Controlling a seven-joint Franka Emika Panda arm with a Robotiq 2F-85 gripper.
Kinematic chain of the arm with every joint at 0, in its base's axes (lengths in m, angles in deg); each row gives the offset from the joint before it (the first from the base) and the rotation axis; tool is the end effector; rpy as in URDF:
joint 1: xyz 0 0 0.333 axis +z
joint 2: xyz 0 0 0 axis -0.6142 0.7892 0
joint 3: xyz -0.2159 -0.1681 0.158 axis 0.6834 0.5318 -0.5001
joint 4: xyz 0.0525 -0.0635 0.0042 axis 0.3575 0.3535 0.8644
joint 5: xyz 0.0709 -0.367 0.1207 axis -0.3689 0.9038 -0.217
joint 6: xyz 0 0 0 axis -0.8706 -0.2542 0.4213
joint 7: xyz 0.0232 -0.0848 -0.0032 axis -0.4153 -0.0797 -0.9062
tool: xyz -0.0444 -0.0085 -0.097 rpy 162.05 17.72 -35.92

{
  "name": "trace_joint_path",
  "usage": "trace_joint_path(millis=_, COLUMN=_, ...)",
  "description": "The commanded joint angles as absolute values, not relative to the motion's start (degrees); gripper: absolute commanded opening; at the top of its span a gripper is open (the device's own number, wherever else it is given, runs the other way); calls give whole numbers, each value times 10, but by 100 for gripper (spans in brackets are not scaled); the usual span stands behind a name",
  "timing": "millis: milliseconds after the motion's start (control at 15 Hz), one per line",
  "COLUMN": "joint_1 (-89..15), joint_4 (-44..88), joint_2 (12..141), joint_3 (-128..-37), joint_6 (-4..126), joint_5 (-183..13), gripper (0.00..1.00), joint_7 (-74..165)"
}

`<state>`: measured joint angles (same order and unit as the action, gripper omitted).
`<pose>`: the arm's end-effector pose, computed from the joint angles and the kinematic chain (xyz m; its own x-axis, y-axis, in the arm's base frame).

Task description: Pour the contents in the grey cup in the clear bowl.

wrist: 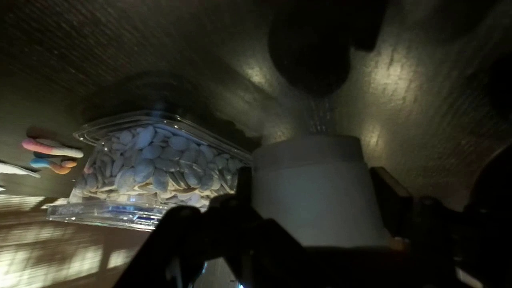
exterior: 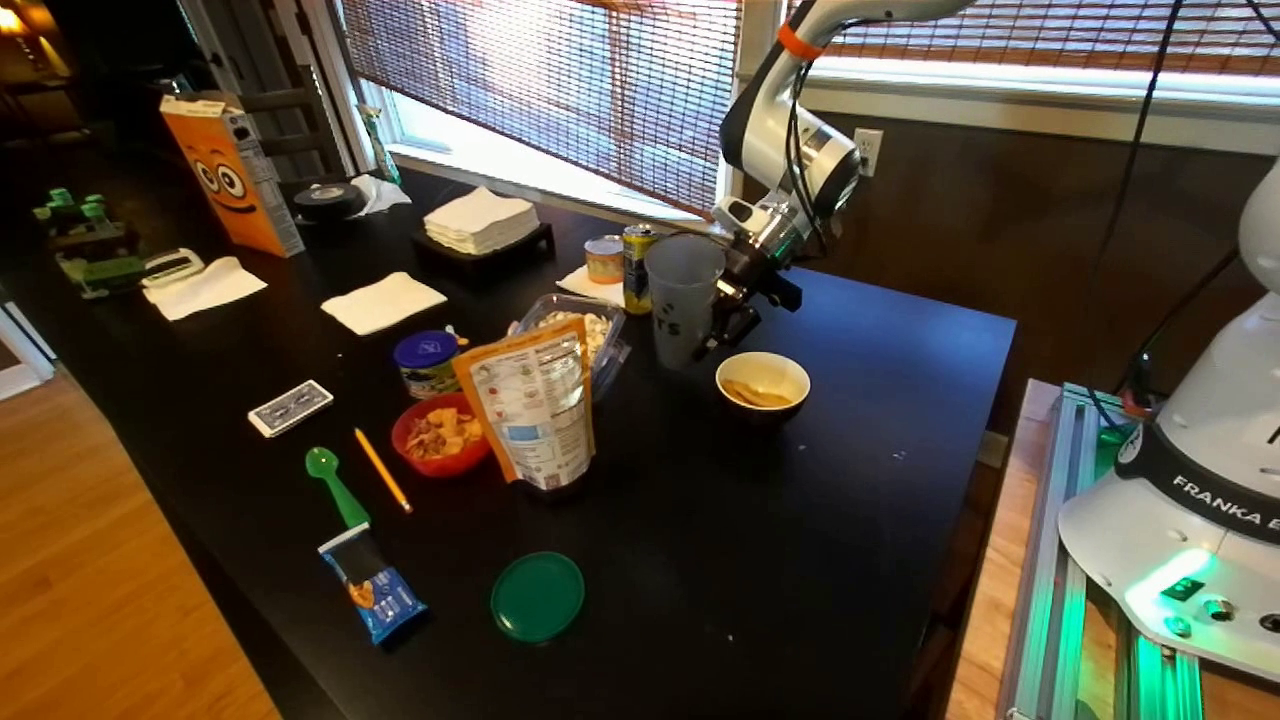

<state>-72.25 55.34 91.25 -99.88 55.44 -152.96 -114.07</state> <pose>0.4858 -0.1513 0.1205 0.0933 0.6230 0.7766 0.9597 -0.2640 0.0965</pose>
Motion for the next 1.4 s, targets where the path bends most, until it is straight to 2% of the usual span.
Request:
trace_joint_path(millis=0, joint_1=-641, joint_4=534, joint_2=911, joint_3=-917, joint_6=512, joint_5=-1562, gripper=48, joint_7=-1149)
trace_joint_path(millis=467, joint_1=-570, joint_4=524, joint_2=919, joint_3=-842, joint_6=490, joint_5=-1570, gripper=48, joint_7=-1141)
trace_joint_path(millis=1333, joint_1=-561, joint_4=513, joint_2=947, joint_3=-814, joint_6=452, joint_5=-1594, gripper=48, joint_7=-1110)
